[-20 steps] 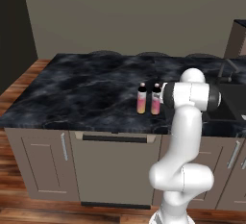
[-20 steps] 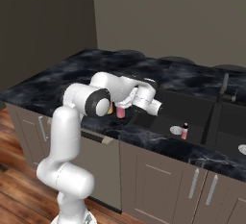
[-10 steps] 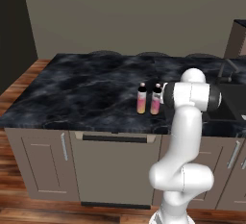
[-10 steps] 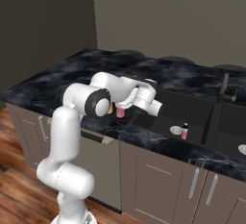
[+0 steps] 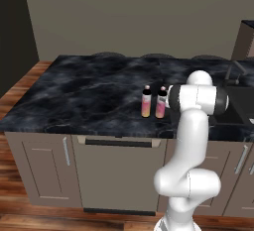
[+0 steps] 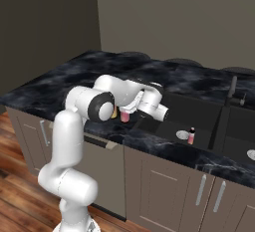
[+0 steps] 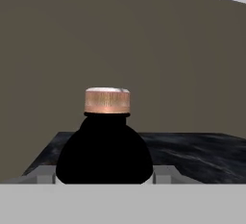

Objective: Place the large bottle from the dining counter next to the other large bottle outside the sink, and place the small bottle from the dining counter next to the other small bottle inside the sink.

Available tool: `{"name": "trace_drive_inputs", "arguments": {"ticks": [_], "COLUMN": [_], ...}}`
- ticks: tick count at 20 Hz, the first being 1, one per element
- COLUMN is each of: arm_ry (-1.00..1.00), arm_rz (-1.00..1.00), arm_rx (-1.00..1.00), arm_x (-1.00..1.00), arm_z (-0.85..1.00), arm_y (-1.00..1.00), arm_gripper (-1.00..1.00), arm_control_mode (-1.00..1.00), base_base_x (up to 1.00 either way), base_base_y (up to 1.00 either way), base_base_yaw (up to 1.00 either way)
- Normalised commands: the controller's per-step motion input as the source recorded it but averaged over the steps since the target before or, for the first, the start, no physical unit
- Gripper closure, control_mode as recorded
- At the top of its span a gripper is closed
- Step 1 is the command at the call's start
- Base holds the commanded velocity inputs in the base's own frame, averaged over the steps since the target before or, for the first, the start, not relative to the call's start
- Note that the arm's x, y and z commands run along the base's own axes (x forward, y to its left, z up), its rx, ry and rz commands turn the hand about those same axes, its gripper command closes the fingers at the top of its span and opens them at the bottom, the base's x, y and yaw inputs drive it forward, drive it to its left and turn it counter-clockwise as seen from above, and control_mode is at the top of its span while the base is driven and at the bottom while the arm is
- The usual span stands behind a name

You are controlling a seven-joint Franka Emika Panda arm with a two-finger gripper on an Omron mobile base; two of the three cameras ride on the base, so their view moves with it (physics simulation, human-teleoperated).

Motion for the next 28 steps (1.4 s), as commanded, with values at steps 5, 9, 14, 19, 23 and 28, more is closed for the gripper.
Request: {"name": "trace_drive_inputs", "arguments": {"ticks": [5, 9, 14, 19, 23, 28], "arm_ry": [0.00, 0.00, 0.00, 0.00, 0.00, 0.00], "arm_rz": [0.00, 0.00, 0.00, 0.00, 0.00, 0.00], "arm_rx": [0.00, 0.00, 0.00, 0.00, 0.00, 0.00], "arm_x": [0.00, 0.00, 0.00, 0.00, 0.00, 0.00], "arm_z": [0.00, 0.00, 0.00, 0.00, 0.00, 0.00], "arm_y": [0.00, 0.00, 0.00, 0.00, 0.00, 0.00], "arm_gripper": [-1.00, -1.00, -1.00, -1.00, -1.00, -1.00], "arm_control_mode": [-1.00, -1.00, -1.00, -1.00, -1.00, -1.00], "base_base_x": [0.00, 0.00, 0.00, 0.00, 0.00, 0.00], "base_base_y": [0.00, 0.00, 0.00, 0.00, 0.00, 0.00], "base_base_yaw": [0.00, 0.00, 0.00, 0.00, 0.00, 0.00]}}
